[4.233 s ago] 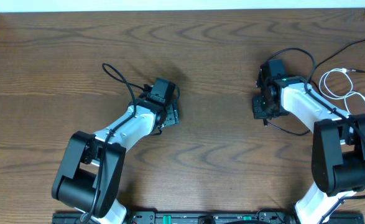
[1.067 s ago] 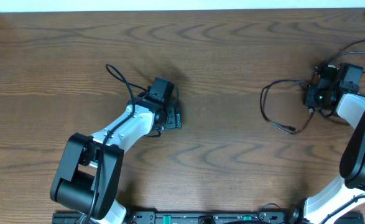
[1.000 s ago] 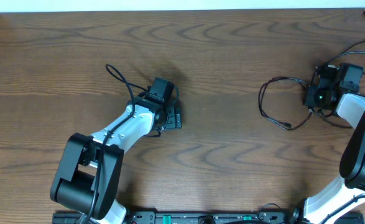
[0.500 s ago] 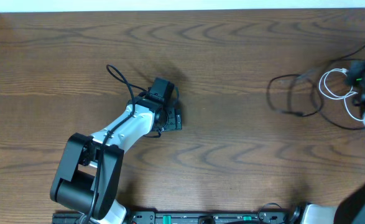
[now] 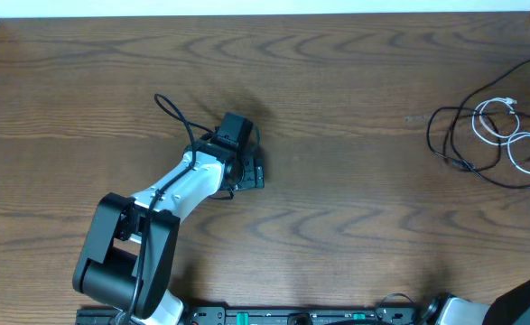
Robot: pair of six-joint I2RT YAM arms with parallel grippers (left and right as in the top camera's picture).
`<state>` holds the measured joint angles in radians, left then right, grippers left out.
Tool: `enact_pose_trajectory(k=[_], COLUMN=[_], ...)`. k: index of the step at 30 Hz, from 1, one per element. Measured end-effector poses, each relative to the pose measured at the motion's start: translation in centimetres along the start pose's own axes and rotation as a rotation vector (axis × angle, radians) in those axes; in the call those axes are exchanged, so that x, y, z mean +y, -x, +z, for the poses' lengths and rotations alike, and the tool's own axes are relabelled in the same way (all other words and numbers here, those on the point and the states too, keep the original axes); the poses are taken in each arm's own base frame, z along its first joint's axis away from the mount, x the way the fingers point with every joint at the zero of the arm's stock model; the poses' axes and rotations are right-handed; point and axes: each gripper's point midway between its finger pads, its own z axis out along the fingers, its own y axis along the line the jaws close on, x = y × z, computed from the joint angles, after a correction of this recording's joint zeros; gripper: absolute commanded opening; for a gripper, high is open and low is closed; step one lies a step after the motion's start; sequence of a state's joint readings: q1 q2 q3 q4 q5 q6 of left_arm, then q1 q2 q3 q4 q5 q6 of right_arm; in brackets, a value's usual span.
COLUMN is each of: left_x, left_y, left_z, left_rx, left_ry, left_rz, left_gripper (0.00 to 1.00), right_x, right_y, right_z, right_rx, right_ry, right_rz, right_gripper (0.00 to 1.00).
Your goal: Untangle cables
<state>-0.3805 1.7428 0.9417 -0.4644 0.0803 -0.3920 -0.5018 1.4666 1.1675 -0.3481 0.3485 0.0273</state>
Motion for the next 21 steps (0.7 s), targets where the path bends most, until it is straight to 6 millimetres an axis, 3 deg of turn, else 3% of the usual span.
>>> enact_pose_trajectory(k=[2, 9, 15, 21], left_x=[0.0, 0.0, 0.0, -0.7], left_y=[0.0, 0.0, 0.0, 0.4], left_z=[0.0, 0.0, 0.0, -0.3], left_rx=[0.000, 0.000, -0.001, -0.006], left_ry=[0.000, 0.000, -0.001, -0.032], left_rz=[0.000, 0.000, 0.023, 0.107], left_gripper=[0.88, 0.88, 0.88, 0.92], right_x=[0.7, 6.6, 11.9, 16.3], right_y=[-0.1, -2.5, -5.9, -8.8], right_z=[0.1, -1.3, -5.1, -9.7], right_rx=[0.005, 0.111, 0.273, 0.402], right_ry=[0.038, 0.393, 0.709, 0.929], right_rz=[0.021, 0.018, 0.018, -0.039], right_gripper=[0.55, 0.66, 0.80, 0.84])
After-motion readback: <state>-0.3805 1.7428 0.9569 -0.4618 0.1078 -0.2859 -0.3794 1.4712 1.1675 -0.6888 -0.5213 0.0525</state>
